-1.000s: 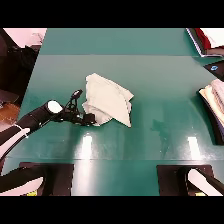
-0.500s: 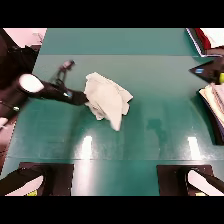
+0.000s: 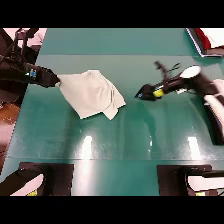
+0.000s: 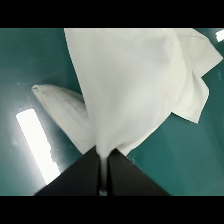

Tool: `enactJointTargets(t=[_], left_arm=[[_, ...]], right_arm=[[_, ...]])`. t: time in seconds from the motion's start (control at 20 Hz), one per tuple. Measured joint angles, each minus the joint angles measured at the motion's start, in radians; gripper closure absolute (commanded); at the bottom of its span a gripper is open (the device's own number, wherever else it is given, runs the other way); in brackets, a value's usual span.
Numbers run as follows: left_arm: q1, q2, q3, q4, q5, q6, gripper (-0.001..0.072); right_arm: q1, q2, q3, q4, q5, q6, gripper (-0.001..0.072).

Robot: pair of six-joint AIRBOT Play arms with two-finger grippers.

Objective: Fold the shirts.

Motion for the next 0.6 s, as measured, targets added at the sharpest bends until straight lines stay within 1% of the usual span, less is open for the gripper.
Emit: enactJointTargets(t=[0.15,0.35,0.4,0.45,0.5,0.6], left_arm=[[0.003,0.002,0.011,0.016,-0.026,0.000,0.0681],[0.004,0.003,0.016,0.023,-0.040,0.000,0.0682],[0.004,0.003,0.016,0.024,-0.041,0.000,0.0681],[0.004,0.003,0.016,0.024,-0.042,0.000,0.0681],[0.004,0.003,0.016,0.024,-0.042,0.000,0.0681],[0.004,0.003,0.016,0.024,-0.044,0.000,0.0681]], right_arm=[[0.083,-0.095,0.000,0.007,-0.074,-0.001,0.0260],[0.129,-0.147,0.001,0.093,-0.150,-0.002,0.0264],[0.134,-0.153,0.001,0.110,-0.168,-0.002,0.0287],[0.137,-0.158,0.001,0.119,-0.182,-0.002,0.0450],[0.141,-0.161,0.000,0.119,-0.199,-0.002,0.0701],[0.145,-0.165,0.000,0.120,-0.215,-0.010,0.0695]])
